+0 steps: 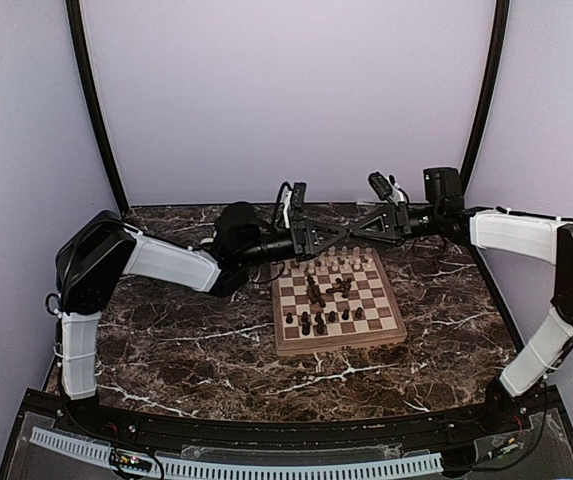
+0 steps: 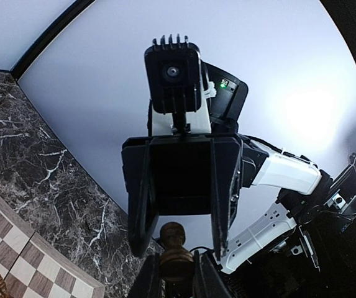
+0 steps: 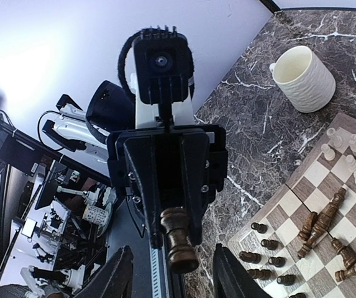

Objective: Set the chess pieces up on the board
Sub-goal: Pass from the left arm to the right, then place the rook at a8.

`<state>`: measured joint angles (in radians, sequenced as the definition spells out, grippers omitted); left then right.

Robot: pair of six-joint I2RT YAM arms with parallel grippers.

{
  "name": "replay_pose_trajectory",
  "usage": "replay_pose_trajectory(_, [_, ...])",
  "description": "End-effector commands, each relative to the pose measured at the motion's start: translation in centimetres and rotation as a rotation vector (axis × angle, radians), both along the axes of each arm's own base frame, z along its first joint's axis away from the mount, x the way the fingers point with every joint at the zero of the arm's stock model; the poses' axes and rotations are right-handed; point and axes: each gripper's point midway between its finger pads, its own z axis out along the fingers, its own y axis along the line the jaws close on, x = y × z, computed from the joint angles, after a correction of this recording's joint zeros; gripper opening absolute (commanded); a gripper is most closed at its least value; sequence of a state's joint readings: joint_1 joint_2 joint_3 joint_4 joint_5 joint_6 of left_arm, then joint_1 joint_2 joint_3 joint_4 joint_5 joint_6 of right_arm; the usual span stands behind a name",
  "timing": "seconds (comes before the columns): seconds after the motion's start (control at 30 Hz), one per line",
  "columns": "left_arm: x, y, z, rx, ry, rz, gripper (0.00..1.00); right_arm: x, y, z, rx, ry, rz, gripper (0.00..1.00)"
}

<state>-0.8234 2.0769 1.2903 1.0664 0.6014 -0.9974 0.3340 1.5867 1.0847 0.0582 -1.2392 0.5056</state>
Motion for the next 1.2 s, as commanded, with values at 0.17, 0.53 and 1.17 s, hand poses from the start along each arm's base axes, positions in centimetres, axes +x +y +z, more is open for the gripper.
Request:
replay_pose_trajectory(0.17, [-0.8,0.1,3.7,-0.069,-0.080,-0.009,0.07,0.1,0.6,1.1,0.038,-0.019,0.036,0.33])
replay_pose_trajectory(0.53, [-0.4,-0.2,2.6,-0.045,-0.052,-0.009,0.12,-0.4,0.5,2.0,0.058,-0.042,0.048,0.09])
replay_pose_trajectory(1.17, [3.9,8.4,1.1,0.652,-0.310,0.369,0.70,2.0,-10.0,-7.5,-0.975,-0.628,-0.013,0.03])
